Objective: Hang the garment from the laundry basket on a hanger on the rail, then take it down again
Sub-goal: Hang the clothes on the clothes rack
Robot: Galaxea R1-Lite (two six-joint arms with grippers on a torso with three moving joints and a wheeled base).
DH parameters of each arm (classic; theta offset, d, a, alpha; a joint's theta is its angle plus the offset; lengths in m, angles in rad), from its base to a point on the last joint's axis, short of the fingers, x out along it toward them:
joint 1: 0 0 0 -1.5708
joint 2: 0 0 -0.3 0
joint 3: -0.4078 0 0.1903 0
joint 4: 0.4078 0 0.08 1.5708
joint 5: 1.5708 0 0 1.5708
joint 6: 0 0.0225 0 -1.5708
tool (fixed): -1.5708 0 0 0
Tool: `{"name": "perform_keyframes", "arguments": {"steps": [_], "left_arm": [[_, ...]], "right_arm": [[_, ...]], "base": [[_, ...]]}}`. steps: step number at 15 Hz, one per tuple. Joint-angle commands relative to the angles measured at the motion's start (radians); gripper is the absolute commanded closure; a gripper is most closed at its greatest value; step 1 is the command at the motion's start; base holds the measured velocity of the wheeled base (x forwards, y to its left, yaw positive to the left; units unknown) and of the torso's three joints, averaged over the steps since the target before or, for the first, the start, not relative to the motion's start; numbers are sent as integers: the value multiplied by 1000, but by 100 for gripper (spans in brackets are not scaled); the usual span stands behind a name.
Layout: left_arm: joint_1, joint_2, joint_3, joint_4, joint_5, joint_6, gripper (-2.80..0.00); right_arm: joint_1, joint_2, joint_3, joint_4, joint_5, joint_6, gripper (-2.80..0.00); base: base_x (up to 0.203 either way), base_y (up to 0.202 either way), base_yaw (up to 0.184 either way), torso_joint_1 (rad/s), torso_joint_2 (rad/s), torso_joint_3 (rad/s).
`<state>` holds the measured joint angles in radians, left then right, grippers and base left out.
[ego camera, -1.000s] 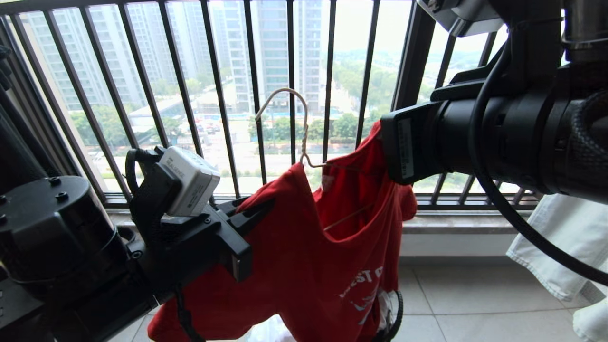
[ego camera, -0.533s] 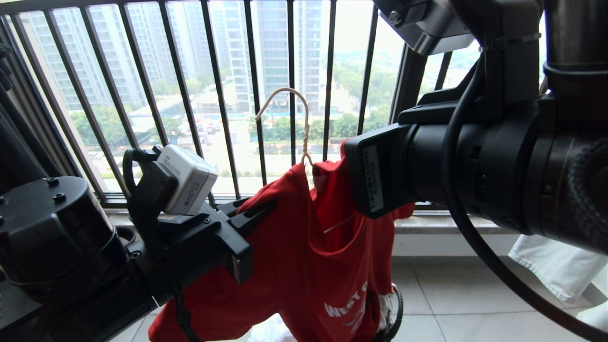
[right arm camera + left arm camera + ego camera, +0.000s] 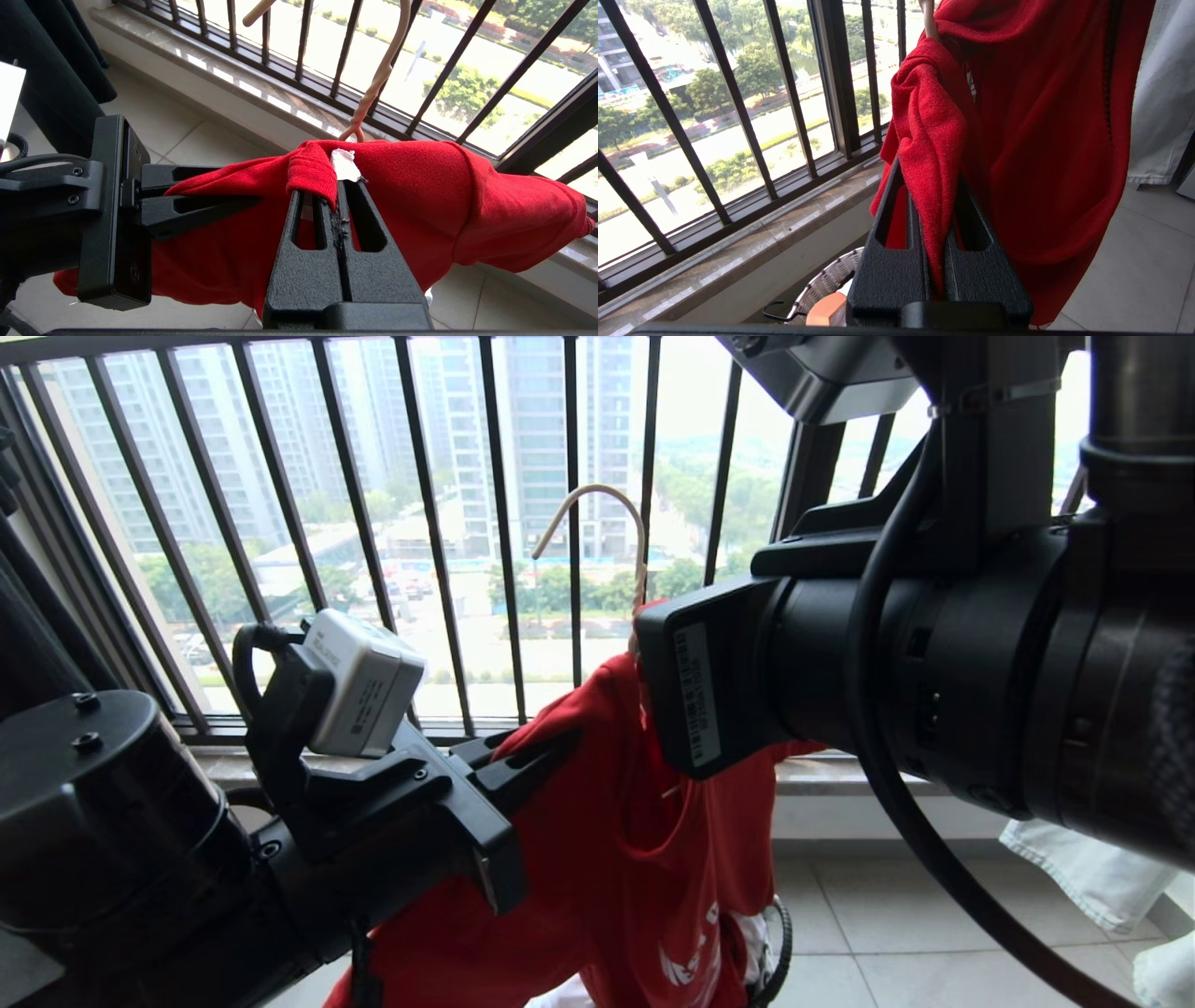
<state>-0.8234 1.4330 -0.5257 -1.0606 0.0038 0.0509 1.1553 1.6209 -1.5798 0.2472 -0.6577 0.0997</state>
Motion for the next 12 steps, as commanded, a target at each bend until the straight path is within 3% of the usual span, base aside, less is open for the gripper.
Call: {"name": "perform_keyframes", "arguments": {"steps": [1,7,12], "left_arm": [[-5,9,-13,-5,2,-16,0],[-5,40,-28,-59,5,-70,0],[-3,65,-32,-96,8,-72,0]], "right_arm": [[21,7,0,1,-5,0,0],[58,2,-3,1,-10,-8,0],[96,0,-3,3,-13,-9,0]], "base": [[0,0,0,0,0,0],[0,0,0,0,0,0],[0,0,0,0,0,0]]}}
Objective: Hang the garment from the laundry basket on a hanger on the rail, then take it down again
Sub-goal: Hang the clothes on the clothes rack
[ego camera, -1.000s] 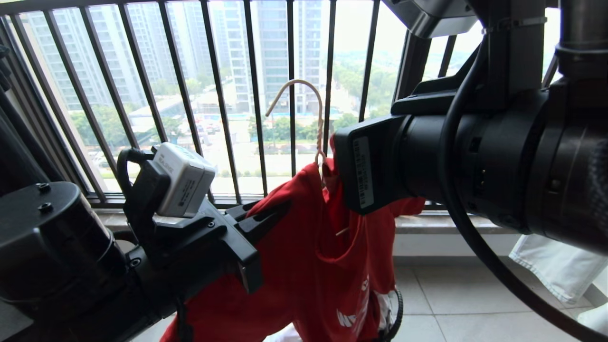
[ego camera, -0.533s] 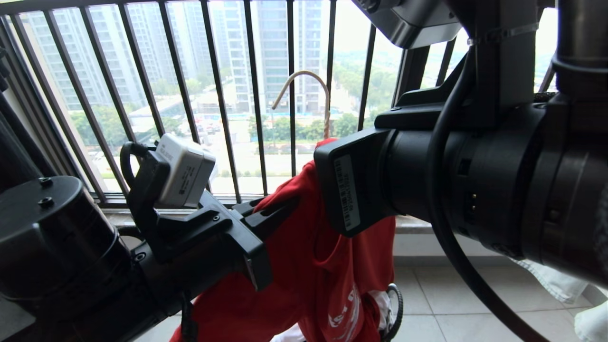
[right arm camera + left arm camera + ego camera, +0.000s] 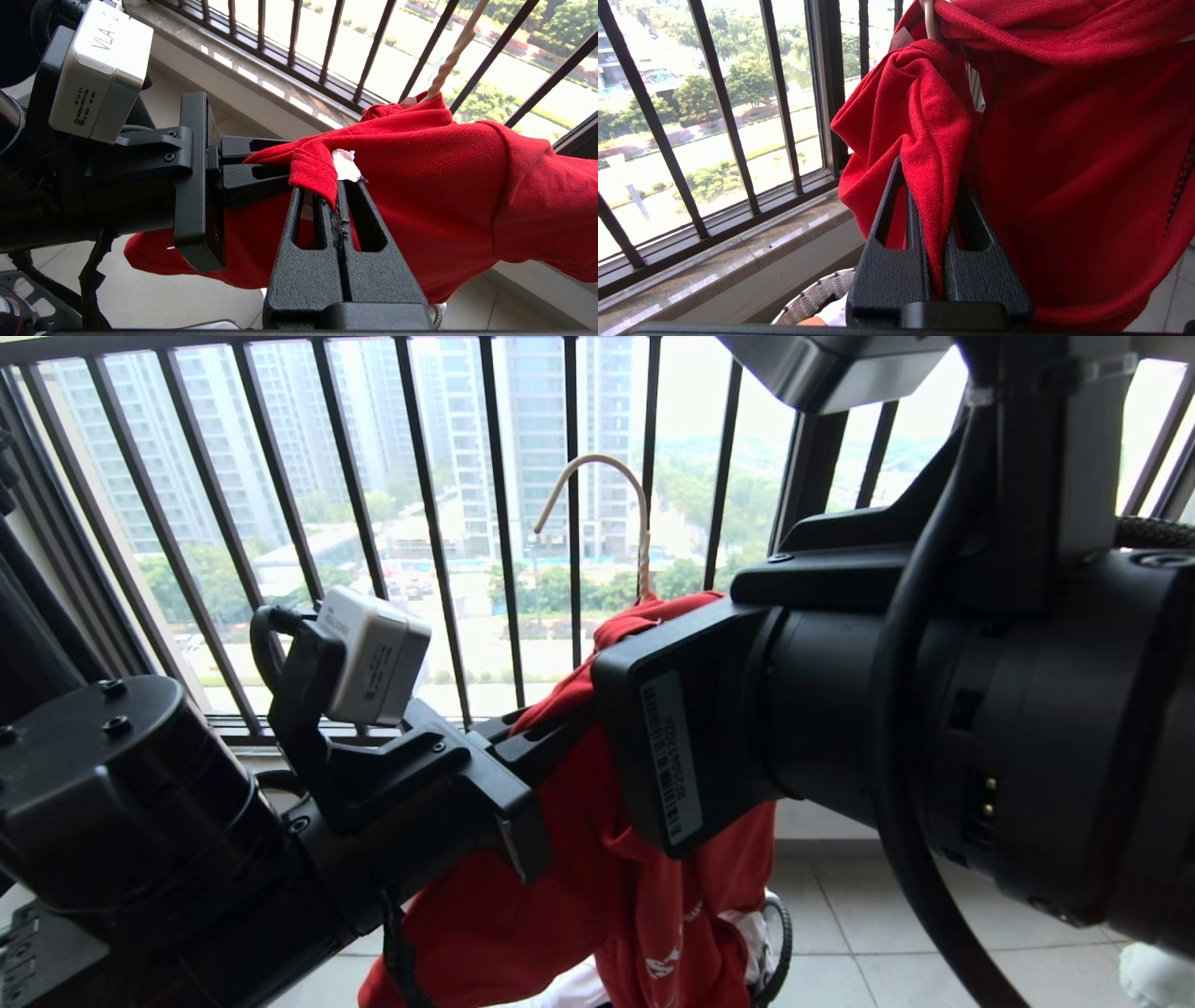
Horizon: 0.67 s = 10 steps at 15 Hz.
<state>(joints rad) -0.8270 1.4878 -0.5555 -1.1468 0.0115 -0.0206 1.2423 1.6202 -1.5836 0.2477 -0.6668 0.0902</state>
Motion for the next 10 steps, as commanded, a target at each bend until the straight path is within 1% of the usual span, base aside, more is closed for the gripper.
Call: {"name": "perform_keyframes", "arguments": {"steps": [1,3,8,10], "left_arm": [[0,9,-6,-10,1,-4,0],[-3,0,-5,-8,0,-16,0],[-12,-1,-6,-10,-1,-16,0],[-12,-1,-3,-10,-1,-19,0]], "right_arm": [[17,1,1,2,-4,0,0],[17,6,-4,0,-4,-16,0],[19,17,-1,-19,-4,-21,0],[19,18,-1,-22,-7,-48,0]], "base": [[0,0,0,0,0,0],[0,0,0,0,0,0],[0,0,0,0,0,0],[0,0,0,0,0,0]]}}
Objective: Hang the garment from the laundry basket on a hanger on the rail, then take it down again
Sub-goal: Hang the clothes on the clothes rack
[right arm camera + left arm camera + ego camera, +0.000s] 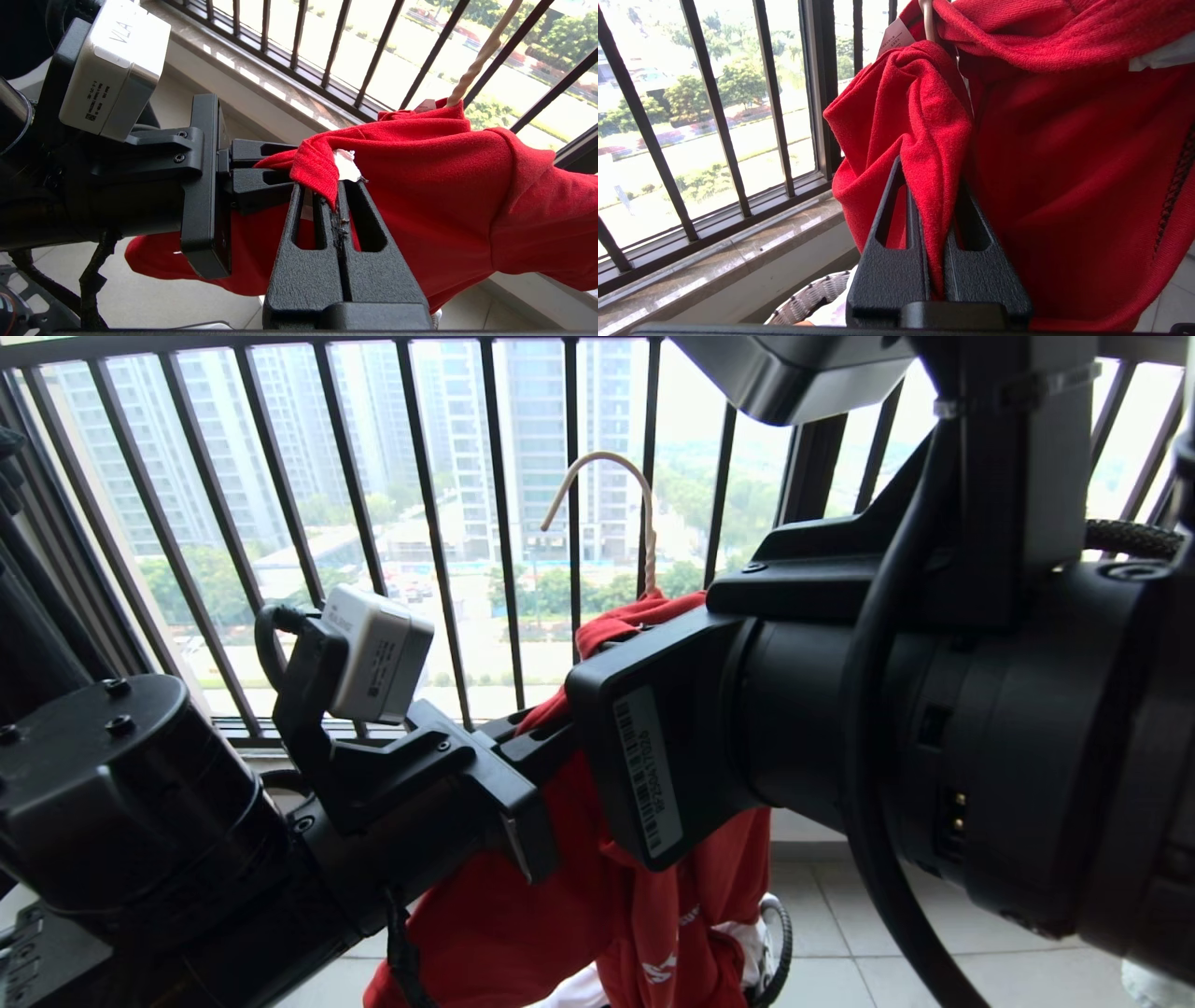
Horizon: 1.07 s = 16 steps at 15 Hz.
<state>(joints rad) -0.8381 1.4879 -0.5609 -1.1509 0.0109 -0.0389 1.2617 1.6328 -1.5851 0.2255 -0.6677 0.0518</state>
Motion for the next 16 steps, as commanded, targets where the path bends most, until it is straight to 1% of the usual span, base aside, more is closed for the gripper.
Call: {"name": "perform_keyframes", "arguments": {"steps": [1,5,7,9,11,16], "left_arm": [[-1,-1,2,-6,0,-1,0],[2,-9,-2,-6,0,-1,0],[5,-16,-2,-6,0,-6,0],[5,-32,-4,-6,0,-28,0],[5,-35,-4,-6,0,-30,0],[5,-44,-4,-6,0,-30,0]], "right_arm": [[1,9,1,0,-11,-10,0],[-1,15,7,21,-32,-12,0],[-1,12,7,65,-32,-9,0],[-1,9,7,132,-32,-5,0],[-1,-1,13,173,-32,-1,0],[-1,-14,24,178,-47,-1,0]], "base": [[0,0,0,0,0,0],[0,0,0,0,0,0],[0,0,0,0,0,0],[0,0,0,0,0,0],[0,0,0,0,0,0],[0,0,0,0,0,0]]}}
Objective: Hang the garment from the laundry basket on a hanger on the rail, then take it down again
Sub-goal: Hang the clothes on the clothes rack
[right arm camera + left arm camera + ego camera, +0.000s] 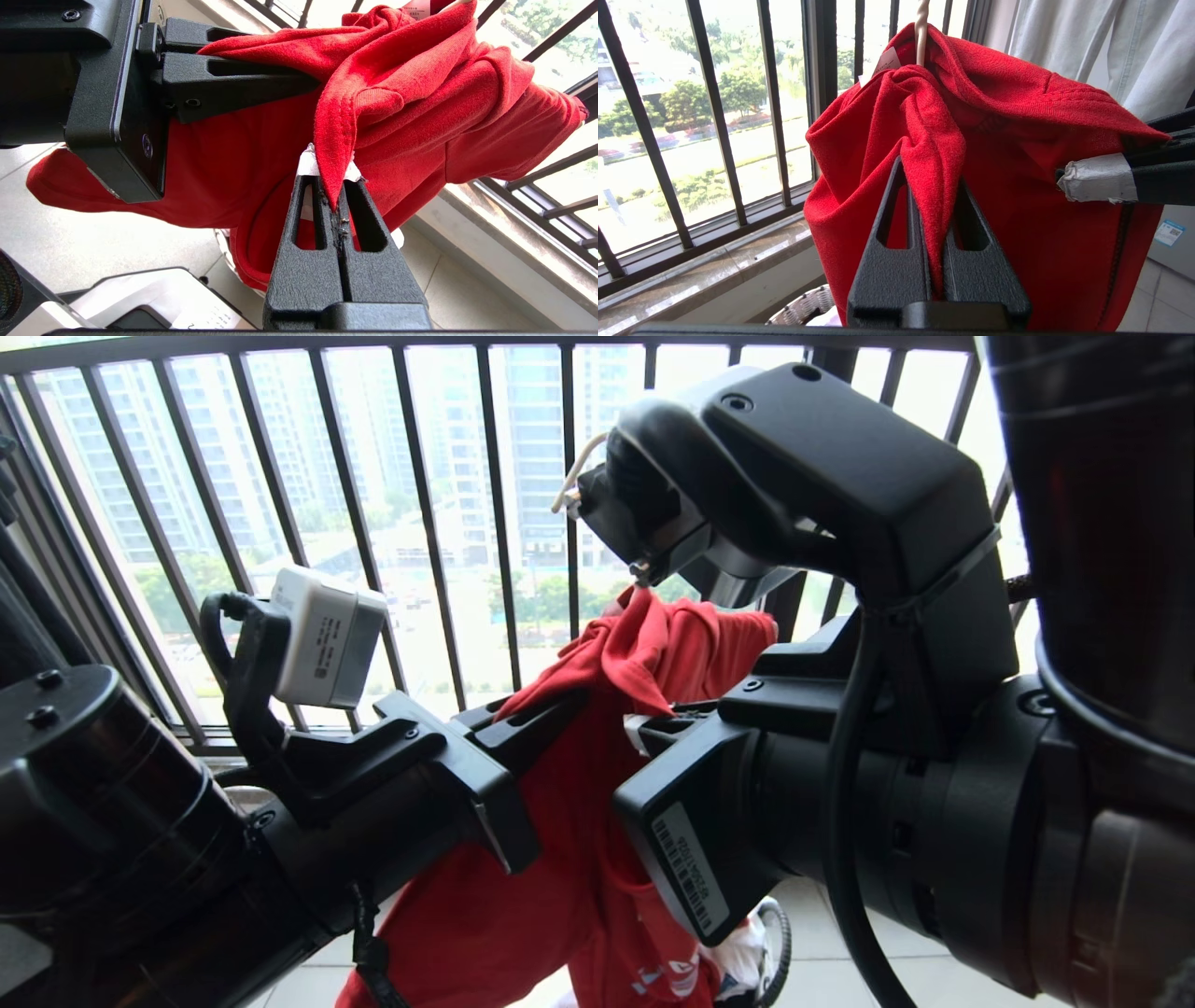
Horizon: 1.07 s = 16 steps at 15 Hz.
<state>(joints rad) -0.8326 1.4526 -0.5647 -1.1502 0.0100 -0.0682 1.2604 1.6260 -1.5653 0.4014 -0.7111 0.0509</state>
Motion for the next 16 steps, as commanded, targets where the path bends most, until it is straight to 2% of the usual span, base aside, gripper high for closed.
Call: {"name": "perform_keyframes", "arguments": {"steps": [1,7,16], "left_arm": [[0,-11,0,-6,1,-1,0],[0,-17,-7,-6,1,-2,0],[1,6,-7,-6,1,1,0]], "right_arm": [[1,-13,14,2,-4,0,0],[50,-60,127,0,6,-21,0],[43,-72,151,-5,9,-19,0]], "base": [[0,0,0,0,0,0],[0,0,0,0,0,0],[0,0,0,0,0,0]]}}
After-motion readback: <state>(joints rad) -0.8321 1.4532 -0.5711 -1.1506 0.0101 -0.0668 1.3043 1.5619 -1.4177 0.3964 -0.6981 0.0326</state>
